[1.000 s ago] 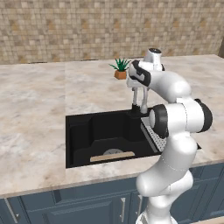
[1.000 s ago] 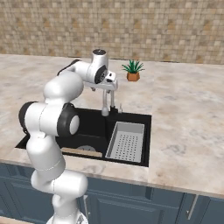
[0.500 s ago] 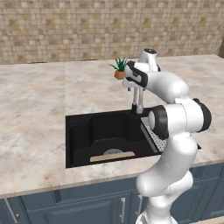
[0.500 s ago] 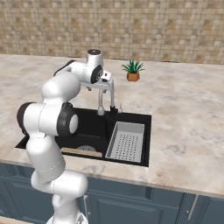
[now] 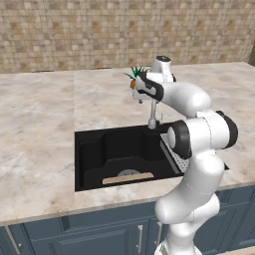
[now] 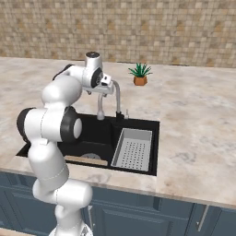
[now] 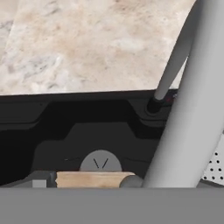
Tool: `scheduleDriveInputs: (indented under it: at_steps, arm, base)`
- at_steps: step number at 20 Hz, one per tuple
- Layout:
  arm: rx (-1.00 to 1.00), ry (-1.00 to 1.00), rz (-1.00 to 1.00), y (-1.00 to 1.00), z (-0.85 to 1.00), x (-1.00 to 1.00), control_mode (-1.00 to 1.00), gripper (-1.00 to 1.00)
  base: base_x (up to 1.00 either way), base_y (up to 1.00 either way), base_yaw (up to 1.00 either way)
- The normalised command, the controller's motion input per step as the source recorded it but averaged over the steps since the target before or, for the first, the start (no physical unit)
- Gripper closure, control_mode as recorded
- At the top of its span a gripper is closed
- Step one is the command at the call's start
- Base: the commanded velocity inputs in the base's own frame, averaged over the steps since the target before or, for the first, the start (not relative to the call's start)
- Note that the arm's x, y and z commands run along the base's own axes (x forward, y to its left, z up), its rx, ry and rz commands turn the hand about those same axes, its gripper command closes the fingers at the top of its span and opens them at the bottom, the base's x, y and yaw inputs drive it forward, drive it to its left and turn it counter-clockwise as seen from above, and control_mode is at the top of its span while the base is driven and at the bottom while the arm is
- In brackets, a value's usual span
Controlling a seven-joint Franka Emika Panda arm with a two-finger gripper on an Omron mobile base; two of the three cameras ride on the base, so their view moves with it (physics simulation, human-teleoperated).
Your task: Turn on the sink faucet with hot water and rinse the cutting board for ten seconds, then turn off the faucet. Push the cutting board to reach the water if necessary.
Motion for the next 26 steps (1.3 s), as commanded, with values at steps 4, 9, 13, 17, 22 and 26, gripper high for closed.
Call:
scheduleDriveInputs:
  at_steps: [4,9,13,17,22,26]
  arm:
    - [0.00,0.00,0.00,0.48,-0.03,0.33,-1.00,-1.00]
    - [0.00,0.00,0.00,0.45,-0.01,0.35,-1.00,-1.00]
    - [0.00,0.00,0.00,0.42,0.00,0.33,-1.00,-1.00]
    - [0.00,0.00,0.00,0.35,-0.01,0.30,-1.00,-1.00]
    - [0.00,0.00,0.00,0.05,0.02,0.01,-1.00,-1.00]
    - [0.00,0.00,0.00,0.00,0.22,-0.24,-1.00,-1.00]
  base:
    - [0.00,0.00,0.00]
    - [0.00,0.00,0.00]
    - [0.00,0.00,0.00]
    - [0.00,0.00,0.00]
    - [0.00,0.00,0.00]
    - [0.00,0.00,0.00]
